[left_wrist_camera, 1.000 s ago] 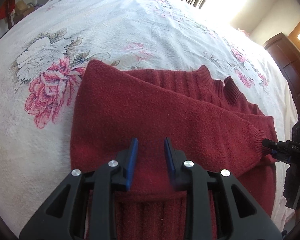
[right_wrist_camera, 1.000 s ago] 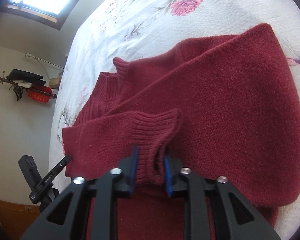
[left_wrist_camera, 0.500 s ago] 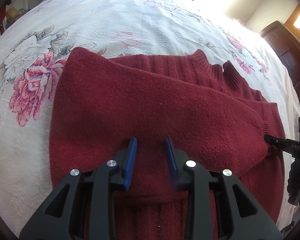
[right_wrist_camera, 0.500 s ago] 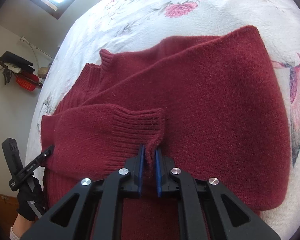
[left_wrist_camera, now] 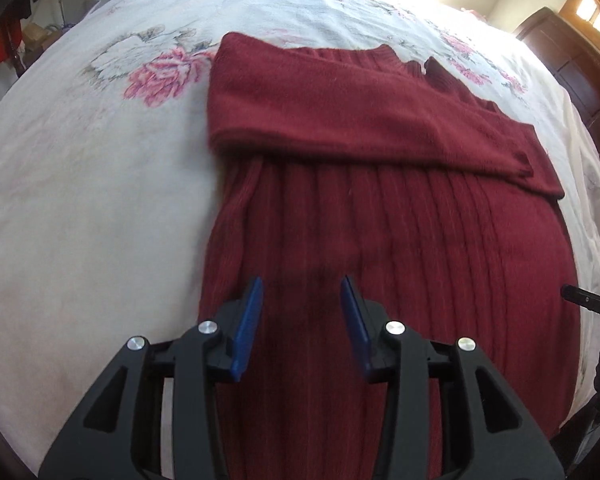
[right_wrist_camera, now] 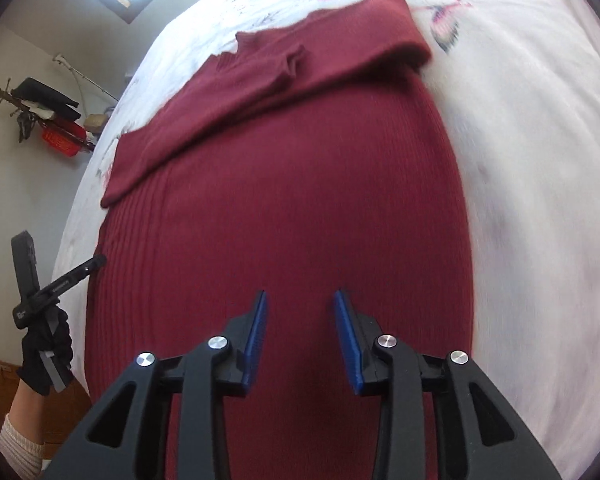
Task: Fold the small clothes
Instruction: 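Grasp the sweater hem with both tools, then lift the hem with both tools and fold it toward the collar, then release the hem and grasp the folded edge again with both tools, then lift the folded edge with both tools and lay it over toward the collar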
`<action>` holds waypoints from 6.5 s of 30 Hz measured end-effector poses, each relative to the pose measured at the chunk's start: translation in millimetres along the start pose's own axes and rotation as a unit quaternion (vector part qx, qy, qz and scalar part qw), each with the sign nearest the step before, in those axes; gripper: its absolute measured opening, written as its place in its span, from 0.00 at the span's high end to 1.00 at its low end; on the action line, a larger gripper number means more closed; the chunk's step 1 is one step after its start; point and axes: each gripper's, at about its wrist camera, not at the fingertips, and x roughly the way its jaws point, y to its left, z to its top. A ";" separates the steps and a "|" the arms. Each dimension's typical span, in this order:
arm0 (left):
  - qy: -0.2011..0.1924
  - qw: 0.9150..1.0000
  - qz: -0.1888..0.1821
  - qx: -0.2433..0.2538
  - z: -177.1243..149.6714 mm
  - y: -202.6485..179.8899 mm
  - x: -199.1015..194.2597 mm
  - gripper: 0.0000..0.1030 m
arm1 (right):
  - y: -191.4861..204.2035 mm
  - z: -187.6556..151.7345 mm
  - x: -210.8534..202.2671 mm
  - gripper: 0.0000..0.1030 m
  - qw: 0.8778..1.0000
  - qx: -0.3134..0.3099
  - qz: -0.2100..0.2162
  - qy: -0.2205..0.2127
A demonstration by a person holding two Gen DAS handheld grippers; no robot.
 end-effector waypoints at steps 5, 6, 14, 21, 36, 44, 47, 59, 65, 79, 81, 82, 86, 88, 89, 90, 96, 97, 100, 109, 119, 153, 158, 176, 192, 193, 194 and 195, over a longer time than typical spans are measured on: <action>0.015 0.999 -0.005 -0.034 -70.7 18.4 -35.5 0.61 | -7.8 -87.9 -25.5 0.66 0.999 0.001 -0.030 0.014; 0.013 0.999 -0.007 -0.039 -81.3 21.5 -45.2 0.61 | -8.5 -98.6 -31.5 0.66 0.999 -0.001 -0.030 0.015; 0.021 0.998 -0.006 -0.065 -128.0 51.8 -88.5 0.54 | -38.3 -131.1 -94.3 0.57 0.999 0.033 -0.021 -0.014; 0.061 0.991 -0.047 -0.110 -147.3 58.5 -66.4 0.54 | -70.4 -146.0 -77.8 0.56 0.996 0.085 0.017 0.027; 0.085 0.973 -0.128 -0.172 -159.7 54.4 -50.2 0.65 | -65.5 -158.6 -40.2 0.64 0.981 0.132 0.137 0.020; 0.089 0.975 -0.106 -0.172 -156.7 52.5 -48.5 0.77 | -75.5 -161.0 -40.4 0.83 0.980 0.136 0.145 0.010; 0.089 0.975 -0.104 -0.177 -156.5 53.6 -48.5 0.90 | -73.6 -162.5 -41.2 0.89 0.981 0.133 0.143 0.005; 0.030 0.970 -0.154 -0.184 -139.5 52.8 -83.4 0.95 | -52.3 -135.4 -73.9 0.94 0.969 0.132 0.205 -0.032; 0.015 0.964 -0.182 -0.194 -99.8 58.9 -92.6 0.95 | -37.1 -86.9 -88.1 0.94 0.963 0.123 0.237 -0.044; 0.017 0.964 -0.190 -0.187 10.7 65.5 -36.0 0.95 | -53.1 30.6 -42.9 0.94 0.959 0.182 0.216 -0.034; 0.023 0.965 -0.189 -0.182 19.1 65.2 -27.3 0.95 | -57.0 41.3 -33.9 0.94 0.959 0.187 0.209 -0.028; 0.025 0.965 -0.187 -0.179 23.5 64.9 -23.2 0.95 | -58.7 46.0 -29.4 0.94 0.960 0.190 0.205 -0.025; 0.036 0.964 -0.190 -0.184 36.1 69.0 -7.7 0.94 | -66.8 62.5 -15.7 0.94 0.959 0.203 0.198 -0.018; 0.045 0.958 -0.200 -0.199 40.6 74.3 1.6 0.91 | -69.2 71.0 -8.4 0.94 0.959 0.206 0.193 -0.012; 0.051 0.954 -0.207 -0.210 42.3 77.9 6.4 0.90 | -70.9 74.6 -4.4 0.93 0.959 0.210 0.192 -0.008; 0.057 0.949 -0.218 -0.222 43.1 81.8 11.0 0.90 | -72.0 78.4 -0.4 0.92 0.958 0.212 0.192 -0.004; 0.059 0.925 -0.271 -0.261 32.1 100.7 0.5 0.75 | -84.4 87.7 -6.6 0.67 0.959 0.212 0.187 -0.016; 0.048 0.933 -0.256 -0.250 29.5 101.7 -9.4 0.66 | -87.2 87.3 -12.3 0.67 0.961 0.206 0.183 -0.022; 0.017 0.953 -0.221 -0.205 25.3 103.5 -38.1 0.58 | -92.8 81.8 -27.3 0.67 0.969 0.182 0.163 -0.025; -0.008 0.992 -0.117 -0.038 54.8 64.1 -35.4 0.55 | -70.8 75.8 -48.4 0.61 0.988 0.103 0.111 -0.026; 0.022 0.995 -0.040 0.094 79.8 8.5 9.1 0.64 | -37.1 88.0 -30.6 0.61 0.996 0.043 0.078 -0.008; -0.061 0.991 -0.057 0.100 52.9 -7.5 -35.3 0.95 | -3.3 93.1 -18.8 0.94 0.992 -0.124 -0.017 0.000; -0.101 0.988 -0.057 0.103 52.6 -13.8 -71.2 0.95 | -1.9 82.2 -61.1 0.94 0.993 -0.114 0.017 -0.034; -0.217 0.974 -0.016 0.066 219.8 -46.9 -89.9 0.95 | 34.0 230.0 -100.2 0.94 0.986 -0.092 -0.016 -0.135; -0.126 0.990 0.049 0.042 267.1 -41.1 62.2 0.95 | -6.3 299.5 27.7 0.94 0.993 -0.045 -0.074 -0.079; -0.121 0.990 0.053 0.039 267.0 -38.9 68.8 0.95 | -10.2 301.0 34.8 0.94 0.993 -0.042 -0.079 -0.074; -0.116 0.991 0.056 0.036 266.7 -36.2 75.1 0.95 | -12.7 301.8 40.6 0.94 0.993 -0.039 -0.083 -0.071; -0.112 0.992 0.059 0.032 266.7 -33.6 81.0 0.95 | -15.3 302.4 46.0 0.94 0.993 -0.037 -0.085 -0.068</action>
